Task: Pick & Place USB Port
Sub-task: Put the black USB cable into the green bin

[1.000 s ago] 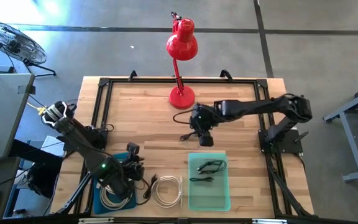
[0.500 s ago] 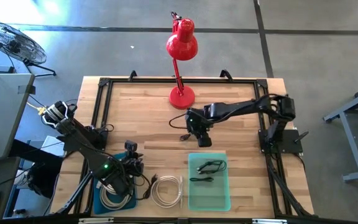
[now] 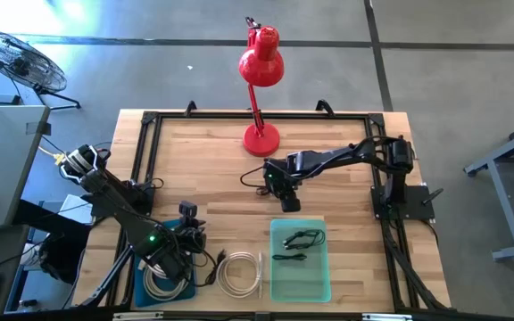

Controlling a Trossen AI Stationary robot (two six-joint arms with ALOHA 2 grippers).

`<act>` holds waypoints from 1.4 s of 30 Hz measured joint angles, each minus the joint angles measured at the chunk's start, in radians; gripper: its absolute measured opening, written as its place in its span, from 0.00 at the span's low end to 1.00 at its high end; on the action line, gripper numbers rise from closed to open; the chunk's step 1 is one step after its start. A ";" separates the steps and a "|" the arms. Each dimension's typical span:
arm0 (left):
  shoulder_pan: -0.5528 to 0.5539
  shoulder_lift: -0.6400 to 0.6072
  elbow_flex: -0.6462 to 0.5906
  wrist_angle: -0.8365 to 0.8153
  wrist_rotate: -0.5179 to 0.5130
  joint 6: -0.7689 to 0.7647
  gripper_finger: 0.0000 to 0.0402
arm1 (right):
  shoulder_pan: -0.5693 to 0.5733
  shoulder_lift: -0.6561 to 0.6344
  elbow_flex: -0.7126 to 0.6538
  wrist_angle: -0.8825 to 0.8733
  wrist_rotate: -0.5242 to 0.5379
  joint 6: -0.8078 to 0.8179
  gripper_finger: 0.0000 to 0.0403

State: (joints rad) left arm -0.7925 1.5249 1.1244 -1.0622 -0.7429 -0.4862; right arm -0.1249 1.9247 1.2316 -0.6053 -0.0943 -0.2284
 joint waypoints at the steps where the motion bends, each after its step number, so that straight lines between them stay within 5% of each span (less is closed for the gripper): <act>1: 0.000 0.000 0.000 0.003 0.000 0.000 0.22 | 0.000 0.000 0.000 0.001 0.011 0.000 0.32; 6: 0.000 0.000 0.000 0.017 0.000 0.002 0.22 | 0.000 0.000 0.000 0.000 0.061 -0.006 0.04; 12: 0.000 0.000 0.000 0.017 0.002 0.002 0.22 | 0.014 0.000 0.026 -0.044 0.106 0.015 0.01; 23: 0.000 0.000 0.000 0.016 0.002 0.006 0.22 | 0.150 -0.114 0.210 -0.216 0.255 0.021 0.00; 34: 0.000 0.000 0.000 0.015 0.005 0.011 0.22 | 0.103 -0.163 0.229 -0.244 0.181 0.078 0.01; 42: 0.000 0.000 0.000 0.013 0.022 0.014 0.22 | 0.006 -0.163 0.152 -0.221 0.159 0.180 0.21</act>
State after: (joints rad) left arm -0.7925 1.5249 1.1244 -1.0493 -0.7212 -0.4725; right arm -0.1185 1.7622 1.3832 -0.8267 0.0648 -0.0484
